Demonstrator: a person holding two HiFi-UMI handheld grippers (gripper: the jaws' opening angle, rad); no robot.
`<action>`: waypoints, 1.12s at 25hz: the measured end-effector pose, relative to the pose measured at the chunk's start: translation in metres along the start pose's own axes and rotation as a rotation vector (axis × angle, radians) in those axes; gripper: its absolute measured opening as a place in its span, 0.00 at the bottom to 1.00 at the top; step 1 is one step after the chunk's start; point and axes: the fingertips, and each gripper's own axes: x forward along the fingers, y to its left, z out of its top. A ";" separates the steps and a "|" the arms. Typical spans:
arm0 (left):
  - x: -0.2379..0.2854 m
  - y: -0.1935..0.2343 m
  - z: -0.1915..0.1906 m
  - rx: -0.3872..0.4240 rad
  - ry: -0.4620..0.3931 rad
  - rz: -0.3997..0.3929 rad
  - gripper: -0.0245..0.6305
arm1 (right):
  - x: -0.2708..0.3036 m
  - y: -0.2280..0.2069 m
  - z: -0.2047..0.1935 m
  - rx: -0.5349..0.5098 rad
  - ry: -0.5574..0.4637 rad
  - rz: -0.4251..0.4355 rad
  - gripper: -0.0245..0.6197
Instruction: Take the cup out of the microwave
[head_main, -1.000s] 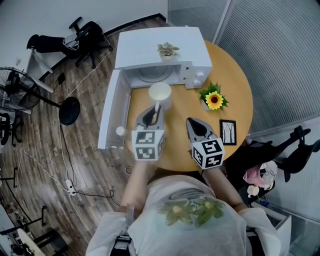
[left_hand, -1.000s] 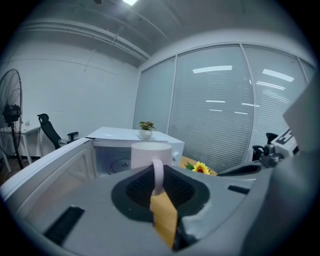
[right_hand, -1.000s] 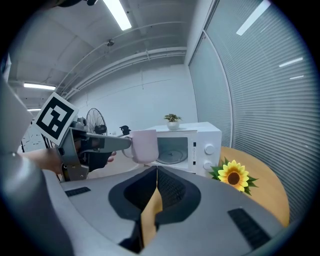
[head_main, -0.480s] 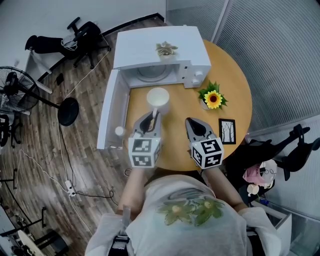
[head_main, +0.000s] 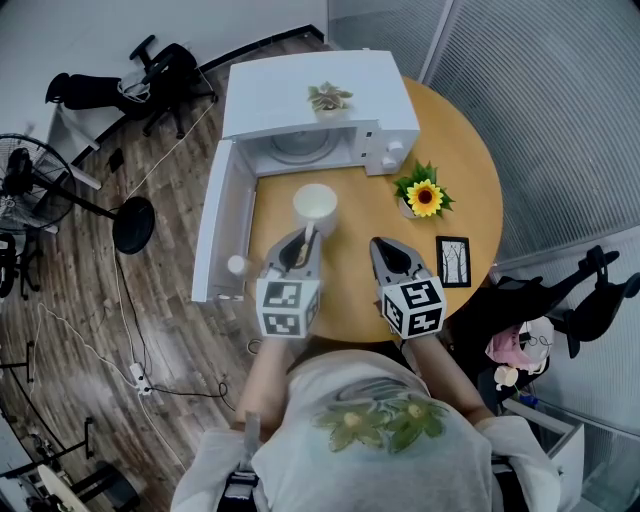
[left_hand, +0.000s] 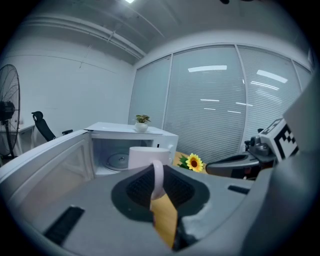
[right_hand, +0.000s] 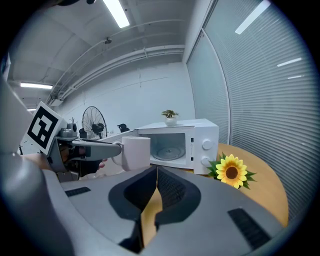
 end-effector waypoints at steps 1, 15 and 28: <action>0.001 0.001 -0.002 0.001 0.003 -0.002 0.12 | 0.000 0.000 0.000 0.001 0.001 -0.002 0.06; 0.036 -0.012 -0.026 0.025 0.081 -0.078 0.12 | 0.001 -0.018 -0.008 0.029 0.022 -0.059 0.06; 0.086 -0.042 -0.042 0.076 0.146 -0.184 0.12 | 0.002 -0.042 -0.018 0.064 0.048 -0.117 0.06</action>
